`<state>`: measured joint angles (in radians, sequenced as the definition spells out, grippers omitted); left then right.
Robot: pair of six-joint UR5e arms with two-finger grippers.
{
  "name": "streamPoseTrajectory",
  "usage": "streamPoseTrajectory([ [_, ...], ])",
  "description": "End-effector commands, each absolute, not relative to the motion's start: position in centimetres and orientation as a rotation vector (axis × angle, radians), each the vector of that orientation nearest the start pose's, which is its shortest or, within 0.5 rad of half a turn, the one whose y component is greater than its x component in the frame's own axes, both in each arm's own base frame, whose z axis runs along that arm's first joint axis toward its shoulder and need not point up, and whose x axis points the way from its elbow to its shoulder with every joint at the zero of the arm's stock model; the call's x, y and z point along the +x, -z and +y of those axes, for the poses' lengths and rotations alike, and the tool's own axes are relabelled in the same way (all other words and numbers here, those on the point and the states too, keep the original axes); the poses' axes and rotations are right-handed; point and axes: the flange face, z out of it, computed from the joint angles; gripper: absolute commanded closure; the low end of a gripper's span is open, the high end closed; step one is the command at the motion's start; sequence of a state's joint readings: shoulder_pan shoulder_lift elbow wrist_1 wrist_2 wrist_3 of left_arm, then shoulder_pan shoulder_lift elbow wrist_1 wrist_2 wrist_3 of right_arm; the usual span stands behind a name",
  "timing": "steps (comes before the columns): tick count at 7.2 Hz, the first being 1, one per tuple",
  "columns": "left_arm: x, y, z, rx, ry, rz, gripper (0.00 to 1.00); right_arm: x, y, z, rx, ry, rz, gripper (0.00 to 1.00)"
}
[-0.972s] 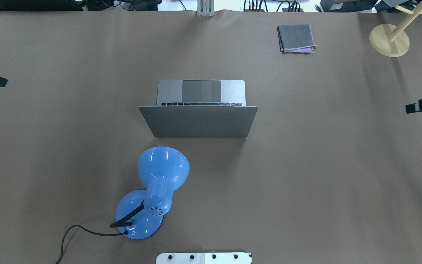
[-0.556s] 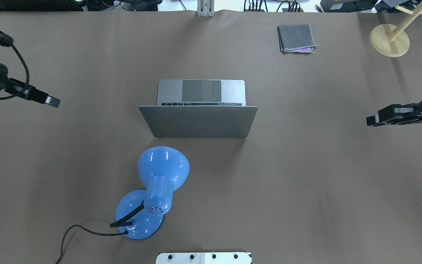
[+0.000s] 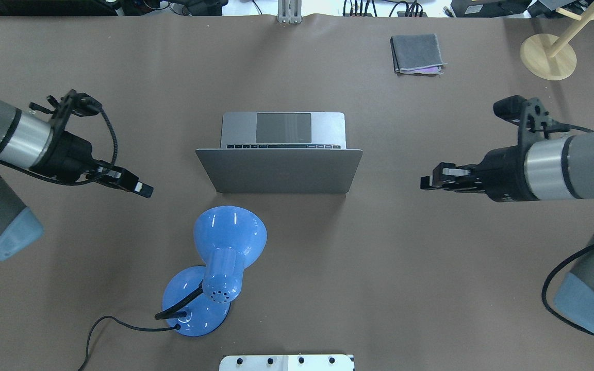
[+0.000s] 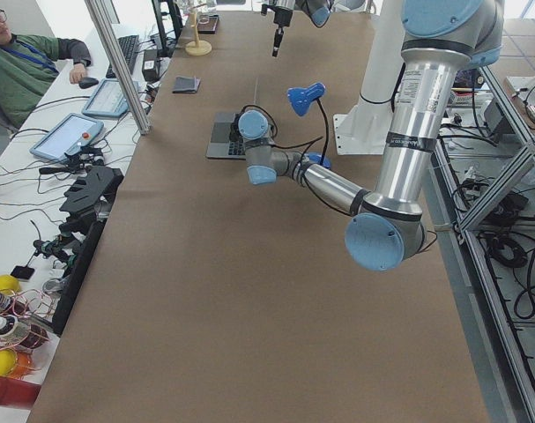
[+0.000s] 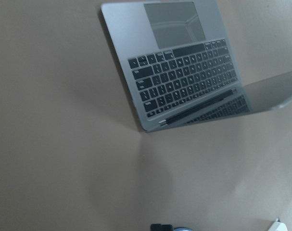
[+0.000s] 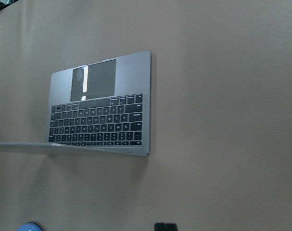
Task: Close laptop
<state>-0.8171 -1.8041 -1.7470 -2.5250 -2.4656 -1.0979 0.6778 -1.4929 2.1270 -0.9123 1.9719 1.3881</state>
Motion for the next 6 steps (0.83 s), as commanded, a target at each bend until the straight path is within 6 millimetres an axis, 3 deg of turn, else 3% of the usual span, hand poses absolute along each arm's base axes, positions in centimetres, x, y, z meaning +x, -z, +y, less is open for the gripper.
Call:
streamPoseTrajectory([
  [1,37.9,-28.3,-41.6,0.109,-0.270,1.498,1.00,-36.2,-22.1,-36.1,0.217,-0.225,-1.270,1.00],
  [2,38.6,-27.6,-41.7,0.115,-0.253,1.502,1.00,-37.9,-20.8,-36.0,0.226,-0.232,-1.246,1.00],
  [6,39.6,-26.4,-42.7,0.126,-0.249,1.502,1.00,-41.1,-20.4,-37.5,0.246,-0.255,-1.221,1.00],
])
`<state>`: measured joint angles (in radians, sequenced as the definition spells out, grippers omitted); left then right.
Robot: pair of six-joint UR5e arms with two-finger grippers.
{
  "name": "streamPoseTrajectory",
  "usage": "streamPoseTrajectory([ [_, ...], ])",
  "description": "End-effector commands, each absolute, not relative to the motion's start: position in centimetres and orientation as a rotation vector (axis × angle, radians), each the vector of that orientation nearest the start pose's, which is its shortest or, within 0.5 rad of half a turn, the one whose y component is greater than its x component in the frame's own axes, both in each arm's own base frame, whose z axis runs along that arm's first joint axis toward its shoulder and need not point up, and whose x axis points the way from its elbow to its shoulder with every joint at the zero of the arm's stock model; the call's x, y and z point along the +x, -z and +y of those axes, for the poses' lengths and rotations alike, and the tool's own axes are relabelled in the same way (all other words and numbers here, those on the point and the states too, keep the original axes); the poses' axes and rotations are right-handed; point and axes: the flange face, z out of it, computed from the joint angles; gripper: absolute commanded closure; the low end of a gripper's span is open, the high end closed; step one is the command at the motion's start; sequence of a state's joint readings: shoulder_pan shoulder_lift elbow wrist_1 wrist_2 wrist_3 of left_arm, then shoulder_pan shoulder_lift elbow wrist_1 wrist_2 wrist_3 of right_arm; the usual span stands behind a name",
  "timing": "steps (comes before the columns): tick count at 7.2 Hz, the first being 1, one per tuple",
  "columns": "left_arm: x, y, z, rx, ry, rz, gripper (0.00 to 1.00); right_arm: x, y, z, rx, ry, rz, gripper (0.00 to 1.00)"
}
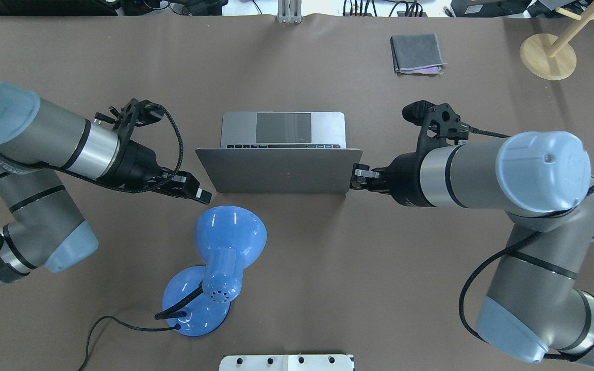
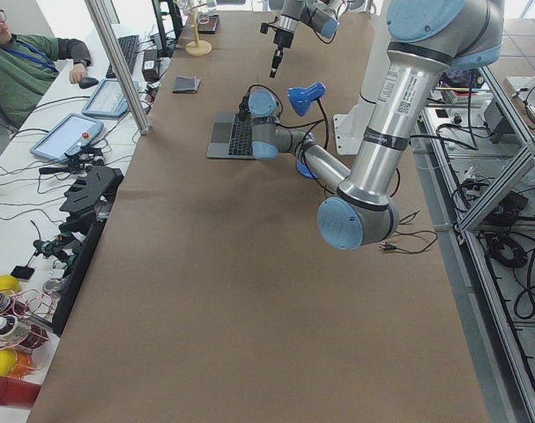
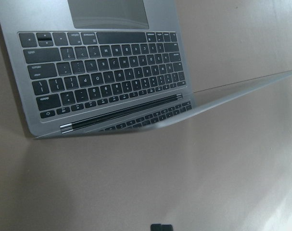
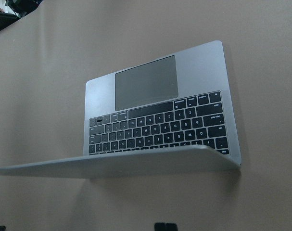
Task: Close laptop
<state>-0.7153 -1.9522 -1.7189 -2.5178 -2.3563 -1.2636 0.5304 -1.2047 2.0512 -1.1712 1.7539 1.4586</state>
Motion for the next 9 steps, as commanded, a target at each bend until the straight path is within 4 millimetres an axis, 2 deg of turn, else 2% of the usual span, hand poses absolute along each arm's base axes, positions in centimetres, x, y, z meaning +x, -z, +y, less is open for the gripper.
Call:
streamPoseTrajectory([
  [1,39.8,-26.6,-43.0,0.123,-0.245,1.497,1.00,-41.4,-21.0,-38.1,0.258,-0.268,-1.203,1.00],
  [4,39.4,-25.6,-44.2,0.182,-0.202,1.495,1.00,-41.2,-21.2,-39.5,0.273,-0.284,-1.189,1.00],
  [6,38.2,-25.4,-46.7,0.216,-0.165,1.485,1.00,-41.2,-21.3,-40.7,0.281,-0.298,-1.178,1.00],
  [7,38.4,-25.0,-48.1,0.224,-0.153,1.480,1.00,-41.6,-21.0,-41.9,0.288,-0.310,-1.172,1.00],
  [9,38.3,-25.1,-50.6,0.255,-0.103,1.459,1.00,-42.0,-21.2,-42.9,0.290,-0.321,-1.160,1.00],
])
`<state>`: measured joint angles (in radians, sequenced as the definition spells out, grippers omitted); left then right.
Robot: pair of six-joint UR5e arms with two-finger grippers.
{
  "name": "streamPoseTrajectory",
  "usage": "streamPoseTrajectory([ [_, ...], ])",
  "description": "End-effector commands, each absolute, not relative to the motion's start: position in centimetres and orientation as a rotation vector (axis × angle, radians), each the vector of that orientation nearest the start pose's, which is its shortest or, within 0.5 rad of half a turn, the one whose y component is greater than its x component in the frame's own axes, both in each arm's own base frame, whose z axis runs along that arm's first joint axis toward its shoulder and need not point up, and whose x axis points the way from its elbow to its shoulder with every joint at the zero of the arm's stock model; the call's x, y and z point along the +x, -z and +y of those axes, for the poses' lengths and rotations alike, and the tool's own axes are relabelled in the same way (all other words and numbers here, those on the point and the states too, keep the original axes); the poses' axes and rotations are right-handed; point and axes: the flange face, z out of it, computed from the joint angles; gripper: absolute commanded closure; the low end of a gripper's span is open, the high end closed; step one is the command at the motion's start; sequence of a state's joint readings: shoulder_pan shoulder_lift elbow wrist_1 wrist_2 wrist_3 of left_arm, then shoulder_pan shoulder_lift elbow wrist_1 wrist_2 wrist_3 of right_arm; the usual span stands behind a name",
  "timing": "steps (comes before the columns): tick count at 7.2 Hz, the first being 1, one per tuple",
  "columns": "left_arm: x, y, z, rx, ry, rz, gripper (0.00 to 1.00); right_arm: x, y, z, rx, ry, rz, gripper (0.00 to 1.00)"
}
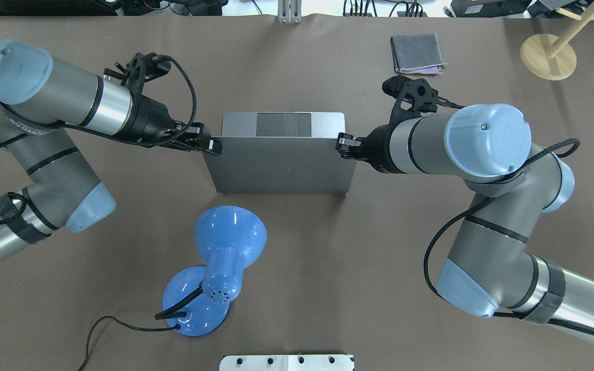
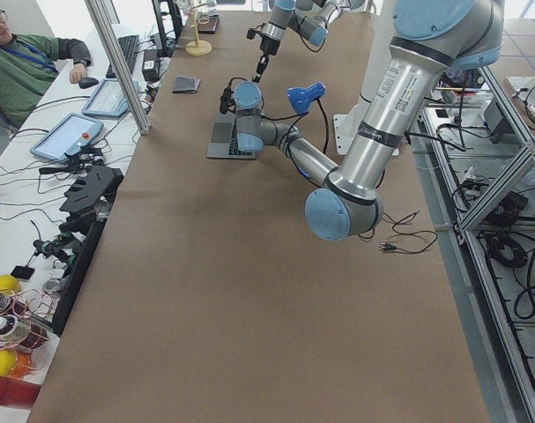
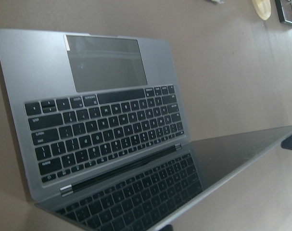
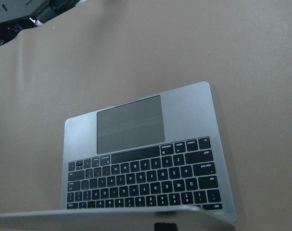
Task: Close laptop
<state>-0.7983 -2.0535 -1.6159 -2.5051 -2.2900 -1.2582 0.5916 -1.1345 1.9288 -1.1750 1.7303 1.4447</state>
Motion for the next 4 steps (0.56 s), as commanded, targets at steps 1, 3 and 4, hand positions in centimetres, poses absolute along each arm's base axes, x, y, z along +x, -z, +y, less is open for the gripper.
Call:
streamPoseTrajectory([
  [1,37.6,-25.4,-51.5,0.264,-0.083,1.450,1.00,-42.5,-20.8,-43.4,0.291,-0.323,-1.161,1.00],
  [3,37.0,-25.7,-52.2,0.262,-0.060,1.432,1.00,-42.1,-21.2,-45.1,0.302,-0.348,-1.145,1.00],
  [4,36.6,-25.9,-52.7,0.266,-0.050,1.428,1.00,-42.9,-21.1,-46.5,0.304,-0.361,-1.134,1.00],
])
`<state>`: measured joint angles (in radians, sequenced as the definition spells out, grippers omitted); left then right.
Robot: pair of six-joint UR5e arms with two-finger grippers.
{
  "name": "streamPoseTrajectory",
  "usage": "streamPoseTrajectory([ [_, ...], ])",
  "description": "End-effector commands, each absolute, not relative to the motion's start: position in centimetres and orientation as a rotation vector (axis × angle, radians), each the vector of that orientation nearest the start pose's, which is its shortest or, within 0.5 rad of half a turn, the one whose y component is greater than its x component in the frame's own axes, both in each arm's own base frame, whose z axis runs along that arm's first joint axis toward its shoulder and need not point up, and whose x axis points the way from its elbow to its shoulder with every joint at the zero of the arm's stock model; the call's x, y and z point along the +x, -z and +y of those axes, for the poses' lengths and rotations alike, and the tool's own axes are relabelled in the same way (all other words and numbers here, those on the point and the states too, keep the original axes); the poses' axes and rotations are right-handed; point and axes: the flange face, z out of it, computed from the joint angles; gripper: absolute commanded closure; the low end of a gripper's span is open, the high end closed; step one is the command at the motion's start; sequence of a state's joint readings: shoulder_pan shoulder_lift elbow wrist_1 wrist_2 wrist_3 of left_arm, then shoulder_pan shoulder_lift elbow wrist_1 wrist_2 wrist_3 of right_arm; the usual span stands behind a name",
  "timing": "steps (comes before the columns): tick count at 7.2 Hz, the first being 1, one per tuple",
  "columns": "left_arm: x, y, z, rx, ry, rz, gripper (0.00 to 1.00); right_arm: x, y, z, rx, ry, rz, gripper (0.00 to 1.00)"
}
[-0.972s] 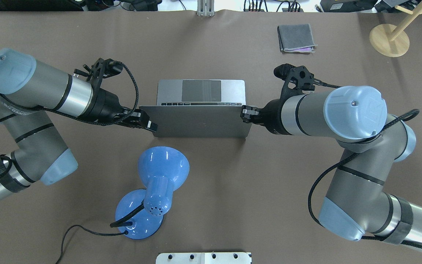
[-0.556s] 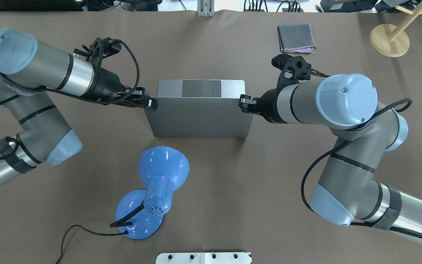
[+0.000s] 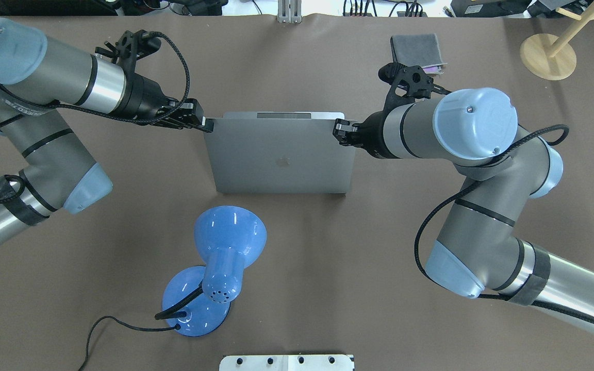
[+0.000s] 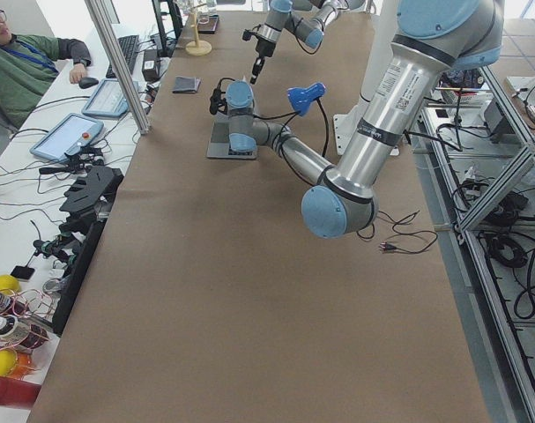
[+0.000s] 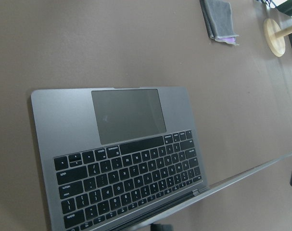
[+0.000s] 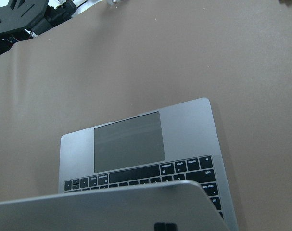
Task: Close laptop
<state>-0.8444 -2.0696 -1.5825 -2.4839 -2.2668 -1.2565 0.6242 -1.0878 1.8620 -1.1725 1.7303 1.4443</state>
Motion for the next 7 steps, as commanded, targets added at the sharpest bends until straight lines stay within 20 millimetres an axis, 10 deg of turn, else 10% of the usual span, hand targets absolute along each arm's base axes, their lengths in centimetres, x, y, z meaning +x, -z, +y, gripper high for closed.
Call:
streamPoseTrajectory([
  [1,36.6,-25.6,-53.0,0.269,-0.048,1.428,1.00,-43.1,-20.7,-48.2,0.312,-0.379,-1.123,1.00],
  [7,41.2,-27.7,-59.1,0.323,0.009,1.305,1.00,-46.4,-22.6,-52.5,0.308,-0.418,-1.043,1.00],
])
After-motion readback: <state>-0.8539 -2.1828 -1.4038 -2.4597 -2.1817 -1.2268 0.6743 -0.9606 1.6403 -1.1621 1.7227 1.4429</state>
